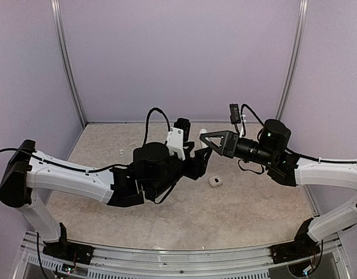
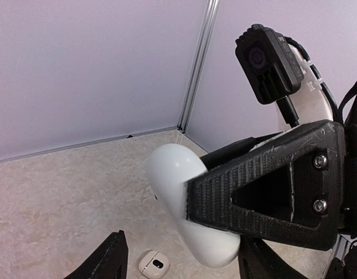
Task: Insert the wireless bluetooth earbuds into the charging case
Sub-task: Pass from the right arm to the left, then pass from the left arm to the right
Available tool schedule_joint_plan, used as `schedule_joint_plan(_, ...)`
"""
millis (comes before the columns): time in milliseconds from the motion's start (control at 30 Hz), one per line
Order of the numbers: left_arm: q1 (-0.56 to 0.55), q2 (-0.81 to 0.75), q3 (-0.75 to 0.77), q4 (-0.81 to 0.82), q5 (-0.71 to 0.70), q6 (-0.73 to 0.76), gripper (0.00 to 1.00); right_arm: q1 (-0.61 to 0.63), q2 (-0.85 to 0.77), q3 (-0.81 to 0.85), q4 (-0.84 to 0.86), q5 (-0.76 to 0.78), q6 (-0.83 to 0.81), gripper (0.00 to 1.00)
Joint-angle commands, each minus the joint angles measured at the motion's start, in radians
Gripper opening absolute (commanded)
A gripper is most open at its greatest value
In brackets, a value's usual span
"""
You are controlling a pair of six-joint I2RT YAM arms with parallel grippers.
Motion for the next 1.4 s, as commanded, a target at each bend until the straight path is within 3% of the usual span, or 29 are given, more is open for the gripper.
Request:
schedule_joint_plan(0, 0.02, 0.016, 0.033, 0.022, -0.028, -0.003, 0.58, 0.029, -0.001, -0.014, 0.027, -0.017, -0.011, 0.35)
schedule_joint_plan(233, 0.031, -0.023, -0.022, 0.028, 0.006, -0.009, 0.37, 0.028, -0.028, -0.016, -0.003, 0.008, -0.053, 0.42)
schedule_joint_plan(633, 0.047, -0.113, -0.144, 0.049, 0.106, 0.015, 0.17, 0.011, -0.067, -0.011, -0.04, 0.01, -0.144, 0.66)
schedule_joint_plan(800, 0.097, -0.225, -0.232, -0.022, 0.345, 0.074, 0.17, -0.014, -0.159, -0.009, -0.175, 0.002, -0.34, 0.79)
schedule_joint_plan(967, 0.172, -0.386, -0.292, -0.175, 0.583, 0.134, 0.18, -0.019, -0.264, -0.034, -0.328, 0.06, -0.576, 0.99)
schedule_joint_plan(1200, 0.216, -0.494, -0.228, -0.429, 0.779, 0.251, 0.17, -0.018, -0.279, -0.009, -0.496, -0.076, -0.703, 0.99)
schedule_joint_plan(1367, 0.226, -0.47, -0.145, -0.591, 0.875, 0.329, 0.15, -0.002, -0.193, 0.072, -0.667, -0.317, -0.86, 0.95)
